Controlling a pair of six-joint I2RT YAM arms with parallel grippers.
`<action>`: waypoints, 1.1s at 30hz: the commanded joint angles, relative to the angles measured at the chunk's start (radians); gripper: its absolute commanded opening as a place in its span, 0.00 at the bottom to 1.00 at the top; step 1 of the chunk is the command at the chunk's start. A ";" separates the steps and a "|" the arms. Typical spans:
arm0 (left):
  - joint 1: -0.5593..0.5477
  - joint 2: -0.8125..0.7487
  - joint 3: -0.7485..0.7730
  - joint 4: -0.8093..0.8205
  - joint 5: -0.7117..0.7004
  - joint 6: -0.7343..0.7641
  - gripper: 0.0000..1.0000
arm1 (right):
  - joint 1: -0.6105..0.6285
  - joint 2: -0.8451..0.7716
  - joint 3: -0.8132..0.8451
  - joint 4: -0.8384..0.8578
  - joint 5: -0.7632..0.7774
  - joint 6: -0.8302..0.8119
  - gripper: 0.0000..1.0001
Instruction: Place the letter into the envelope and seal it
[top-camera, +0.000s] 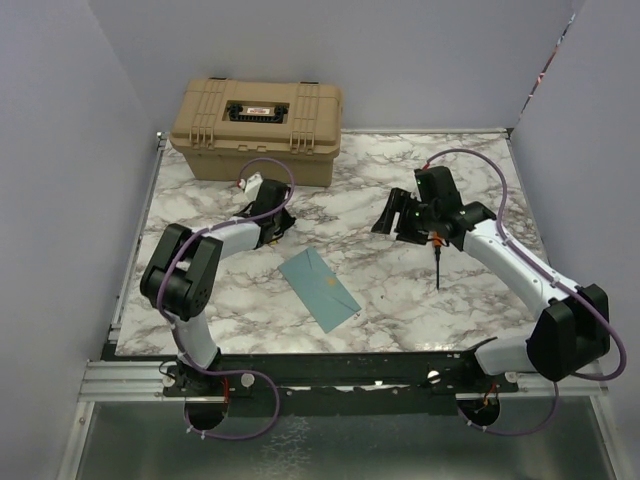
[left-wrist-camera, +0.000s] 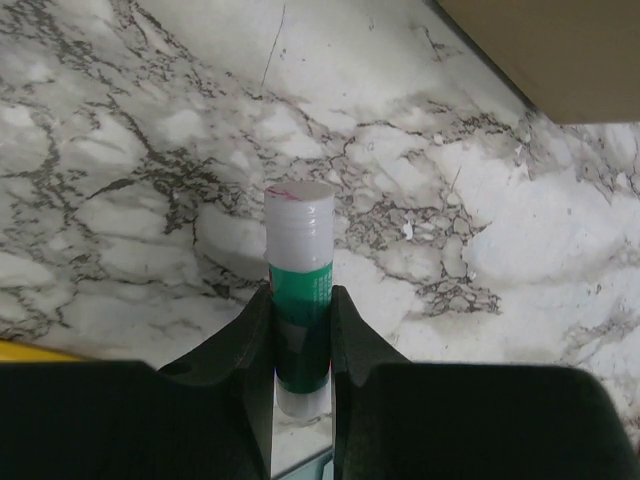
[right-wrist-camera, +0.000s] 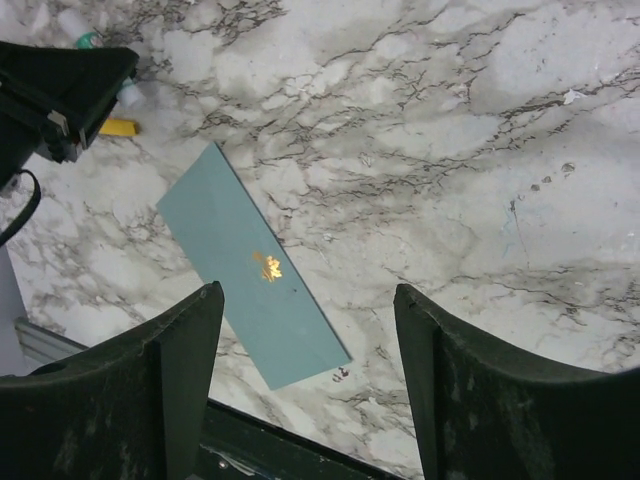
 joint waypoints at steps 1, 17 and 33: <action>-0.003 0.059 0.079 -0.076 -0.087 -0.065 0.02 | 0.004 0.035 -0.013 -0.011 0.006 -0.065 0.70; -0.007 0.121 0.106 -0.150 -0.127 -0.090 0.40 | 0.004 0.070 -0.040 -0.041 -0.040 -0.194 0.73; -0.007 -0.124 0.138 -0.179 0.092 0.168 0.70 | 0.005 0.086 -0.091 0.039 -0.158 -0.173 0.73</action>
